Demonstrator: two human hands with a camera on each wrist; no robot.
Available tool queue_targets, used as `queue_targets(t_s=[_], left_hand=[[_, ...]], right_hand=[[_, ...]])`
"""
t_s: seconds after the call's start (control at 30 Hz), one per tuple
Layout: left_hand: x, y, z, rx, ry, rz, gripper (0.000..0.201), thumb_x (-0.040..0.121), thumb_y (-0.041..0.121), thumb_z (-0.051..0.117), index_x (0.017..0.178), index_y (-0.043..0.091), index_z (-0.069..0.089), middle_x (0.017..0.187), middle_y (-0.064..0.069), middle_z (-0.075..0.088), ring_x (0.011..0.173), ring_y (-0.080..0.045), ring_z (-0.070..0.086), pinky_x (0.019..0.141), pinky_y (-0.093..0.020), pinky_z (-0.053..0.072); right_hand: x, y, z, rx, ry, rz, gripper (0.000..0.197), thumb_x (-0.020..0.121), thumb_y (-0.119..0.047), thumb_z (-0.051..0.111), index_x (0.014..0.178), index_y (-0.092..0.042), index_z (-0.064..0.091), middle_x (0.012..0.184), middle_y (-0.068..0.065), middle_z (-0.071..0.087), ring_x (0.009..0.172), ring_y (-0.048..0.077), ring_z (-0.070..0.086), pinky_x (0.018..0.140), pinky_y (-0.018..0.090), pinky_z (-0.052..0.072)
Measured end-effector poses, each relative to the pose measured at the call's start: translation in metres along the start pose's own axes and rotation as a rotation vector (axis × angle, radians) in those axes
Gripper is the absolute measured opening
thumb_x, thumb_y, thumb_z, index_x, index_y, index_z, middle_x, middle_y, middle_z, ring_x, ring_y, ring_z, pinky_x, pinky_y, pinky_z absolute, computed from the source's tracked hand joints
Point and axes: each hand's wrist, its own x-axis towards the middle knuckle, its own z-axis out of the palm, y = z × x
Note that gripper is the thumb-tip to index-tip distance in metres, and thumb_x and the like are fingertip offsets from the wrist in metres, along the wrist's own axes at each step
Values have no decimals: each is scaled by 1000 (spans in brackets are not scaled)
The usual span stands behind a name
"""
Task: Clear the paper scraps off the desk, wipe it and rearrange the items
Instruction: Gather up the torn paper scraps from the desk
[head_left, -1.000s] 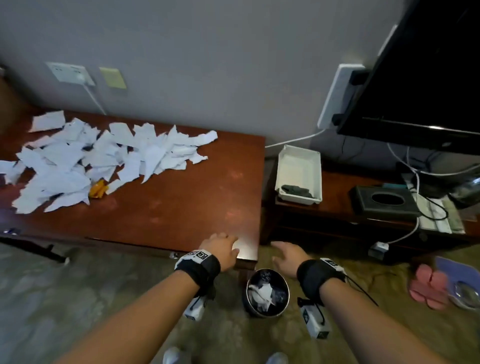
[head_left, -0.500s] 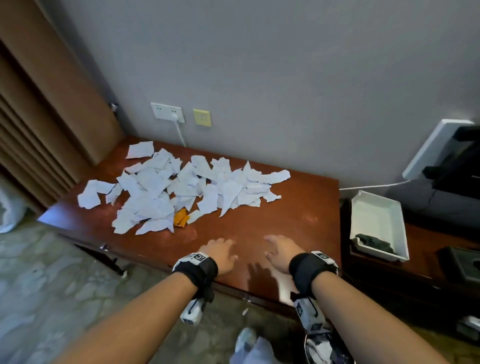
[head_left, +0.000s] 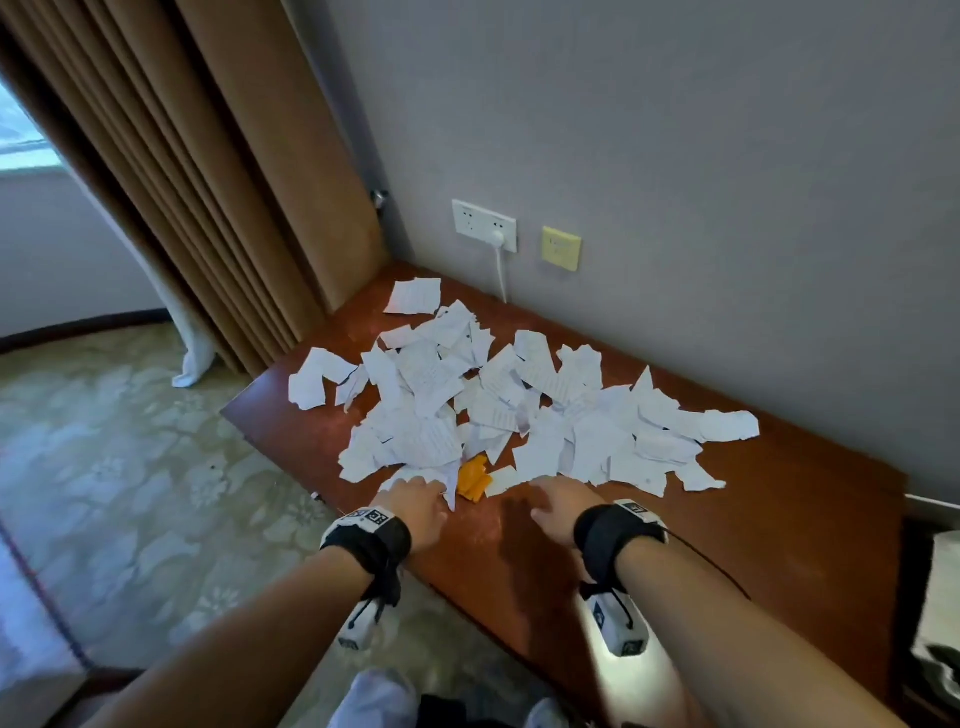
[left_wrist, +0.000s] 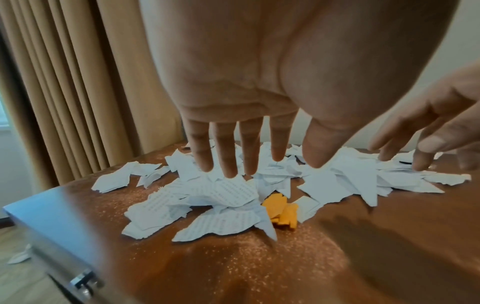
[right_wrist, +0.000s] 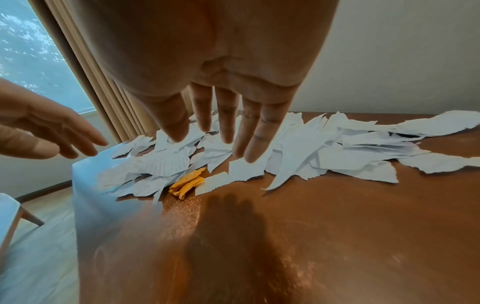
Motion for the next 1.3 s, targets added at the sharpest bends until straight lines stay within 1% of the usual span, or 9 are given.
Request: queue_targets(t_s=[0.17, 0.33, 0.53, 0.63, 0.8, 0.97, 1.1, 1.17, 1.3], left_hand=[[56, -28, -2, 101, -66, 47, 53, 96, 40, 47, 147, 29, 37, 147, -3, 44, 132, -27, 44, 107, -44, 41], [125, -61, -4, 266, -99, 217, 53, 97, 40, 45, 147, 28, 34, 147, -3, 39, 131, -29, 40, 104, -45, 40], [175, -99, -11, 349, -108, 357, 65, 95, 42, 52, 152, 31, 23, 163, -3, 5, 147, -34, 8, 116, -47, 26], [189, -113, -9, 331, -157, 378, 70, 94, 44, 53, 154, 32, 18, 164, -3, -2, 148, -37, 5, 118, -49, 22], [205, -136, 5, 319, -224, 429, 75, 87, 57, 54, 152, 38, 23, 164, 3, 10, 147, -31, 19, 115, -49, 29], [210, -144, 8, 355, -212, 473, 76, 83, 66, 49, 150, 37, 29, 164, 4, 12, 148, -28, 18, 116, -49, 26], [211, -142, 3, 354, -214, 489, 73, 82, 68, 45, 147, 37, 35, 163, 5, 17, 146, -27, 23, 115, -49, 29], [210, -141, 2, 358, -217, 486, 71, 84, 65, 44, 147, 35, 38, 162, 3, 21, 145, -27, 26, 114, -48, 30], [211, -130, -2, 358, -194, 478, 60, 89, 57, 45, 142, 30, 44, 152, 0, 38, 135, -25, 39, 109, -43, 38]], right_hand=[[42, -11, 6, 35, 4, 69, 55, 97, -33, 52, 148, -23, 36, 151, 4, 41, 137, 24, 40, 112, 37, 35], [75, -29, 33, 113, 1, 223, 55, 95, -33, 53, 146, -23, 38, 147, 6, 44, 134, 27, 42, 110, 37, 37], [94, -68, 63, 196, 53, 441, 49, 90, -38, 56, 135, -23, 47, 137, 6, 46, 125, 27, 46, 101, 40, 45], [108, -83, 67, 237, 94, 528, 47, 91, -39, 56, 134, -25, 46, 134, 5, 47, 122, 28, 48, 97, 42, 47], [139, -95, 71, 234, 96, 602, 55, 88, -42, 58, 138, -25, 42, 134, 4, 48, 126, 28, 42, 98, 44, 47], [155, -103, 82, 174, 85, 644, 54, 88, -44, 55, 136, -21, 43, 132, 6, 46, 126, 29, 37, 95, 42, 46], [161, -101, 91, 174, 108, 675, 48, 90, -27, 56, 135, -18, 41, 137, 7, 41, 127, 30, 38, 96, 41, 46], [161, -98, 93, 169, 83, 654, 40, 91, -21, 53, 130, -16, 46, 133, 8, 47, 127, 30, 40, 95, 41, 47], [152, -92, 94, 302, 96, 667, 21, 93, -23, 48, 109, -15, 60, 112, 9, 61, 103, 28, 59, 85, 34, 50]])
